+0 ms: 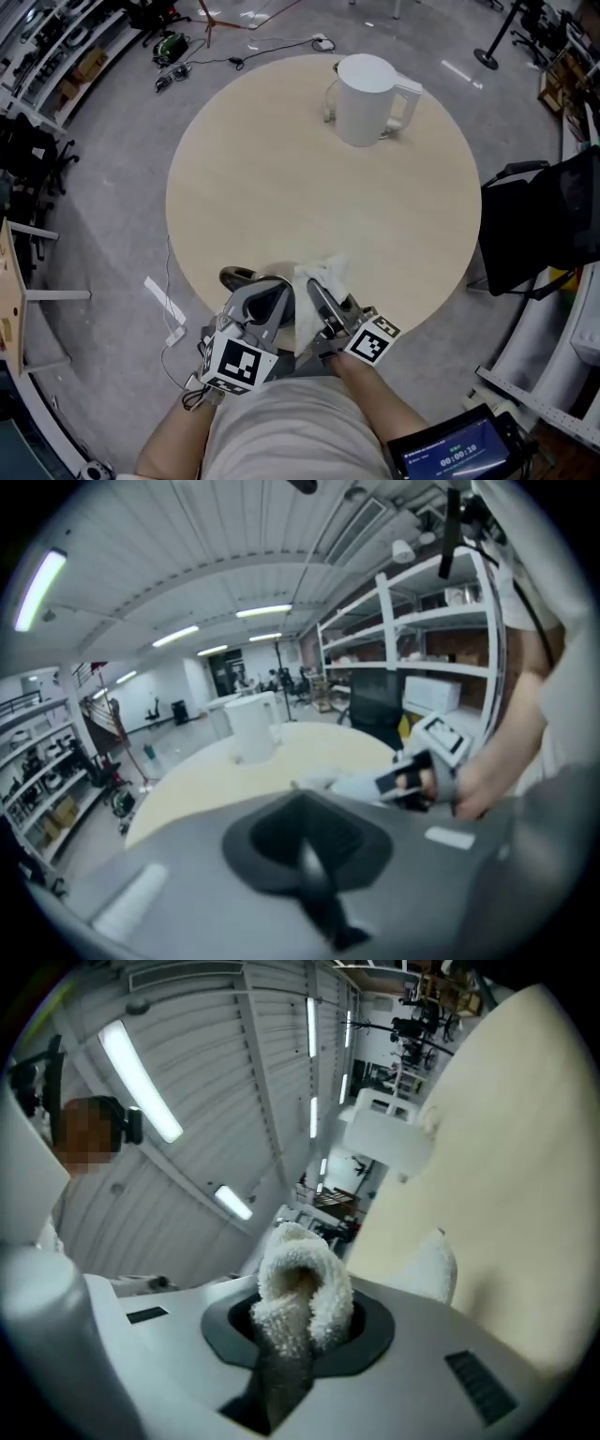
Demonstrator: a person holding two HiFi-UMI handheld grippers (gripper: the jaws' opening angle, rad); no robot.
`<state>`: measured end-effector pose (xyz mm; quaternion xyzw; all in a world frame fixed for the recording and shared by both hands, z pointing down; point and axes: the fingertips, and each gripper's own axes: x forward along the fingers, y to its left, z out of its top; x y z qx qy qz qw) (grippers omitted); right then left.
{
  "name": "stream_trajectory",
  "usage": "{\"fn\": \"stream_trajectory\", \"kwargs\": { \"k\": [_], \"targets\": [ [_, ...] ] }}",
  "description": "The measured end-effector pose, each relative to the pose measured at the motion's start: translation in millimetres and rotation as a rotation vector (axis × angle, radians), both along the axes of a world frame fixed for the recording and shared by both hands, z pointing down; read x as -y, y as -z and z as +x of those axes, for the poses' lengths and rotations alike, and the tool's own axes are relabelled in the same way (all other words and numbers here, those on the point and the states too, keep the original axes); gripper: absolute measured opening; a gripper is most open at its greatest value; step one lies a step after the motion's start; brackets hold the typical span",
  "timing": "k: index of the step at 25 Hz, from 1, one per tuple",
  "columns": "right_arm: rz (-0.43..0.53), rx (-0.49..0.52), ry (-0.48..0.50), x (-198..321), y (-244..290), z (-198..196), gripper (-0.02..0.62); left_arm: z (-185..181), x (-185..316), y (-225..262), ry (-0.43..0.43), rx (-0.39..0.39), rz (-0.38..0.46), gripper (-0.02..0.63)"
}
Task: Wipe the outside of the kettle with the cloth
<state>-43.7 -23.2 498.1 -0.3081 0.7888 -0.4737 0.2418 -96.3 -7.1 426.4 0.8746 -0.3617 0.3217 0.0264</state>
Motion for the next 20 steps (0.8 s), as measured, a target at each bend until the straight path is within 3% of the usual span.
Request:
{"fn": "stream_trajectory", "kwargs": {
  "k": [2,3,4,6,7,8,9,11,12,13,15,16,17,18,20],
  "targets": [
    [-0.269,-0.027,-0.042,8.8,-78.6,5.9,0.081,-0.8,-0.1,-0.5,0.001,0.003,0.004,0.0],
    [-0.332,-0.019,-0.034,12.6,-88.4,4.8,0.081,-0.4,-0.4,-1.1,0.001,0.004,0.006,0.0],
    [-0.264,-0.032,0.001,15.2,-67.8,0.4,0.08,0.9,-0.3,-1.5,-0.001,0.005,0.01,0.0],
    [0.08,-0.069,0.12,12.1,13.0,-13.9,0.081,2.5,0.3,-1.0,-0.004,0.004,0.014,0.0],
    [0.191,-0.068,0.167,9.0,35.9,-19.5,0.081,1.7,-0.3,-0.6,-0.001,0.006,0.015,0.0],
    [0.195,-0.074,0.185,9.8,30.8,-20.9,0.081,0.5,-1.0,-0.4,0.001,0.008,0.016,0.0],
    [0.097,-0.088,0.174,15.8,-0.1,-18.1,0.081,-0.3,-1.2,-0.6,0.004,0.011,0.02,0.0],
    [-0.208,-0.1,0.129,31.0,-77.4,-10.6,0.08,-0.9,-0.3,-0.7,0.005,0.014,0.03,0.0],
    [-0.269,-0.111,0.127,34.4,-87.0,-11.6,0.08,-1.1,-0.2,-0.6,0.003,0.015,0.034,0.0],
    [-0.206,-0.14,0.146,34.1,-67.2,-16.6,0.08,-1.1,-0.3,-0.4,0.001,0.015,0.037,0.0],
    [0.134,-0.18,0.224,22.5,15.5,-32.5,0.081,-0.6,-0.6,-0.3,-0.002,0.014,0.041,0.0],
    [0.258,-0.181,0.257,16.2,41.6,-37.9,0.08,-0.6,-1.3,-0.8,-0.002,0.015,0.042,0.0],
    [0.272,-0.178,0.269,15.9,40.1,-38.4,0.08,-0.8,-2.0,-1.5,-0.001,0.016,0.045,0.0],
    [0.174,-0.177,0.264,22.4,11.9,-34.7,0.08,-1.0,-2.2,-1.9,-0.001,0.018,0.048,0.0],
    [-0.157,-0.179,0.257,39.2,-69.2,-25.7,0.081,-1.1,-2.1,-1.3,-0.005,0.019,0.05,0.0]
  ]
}}
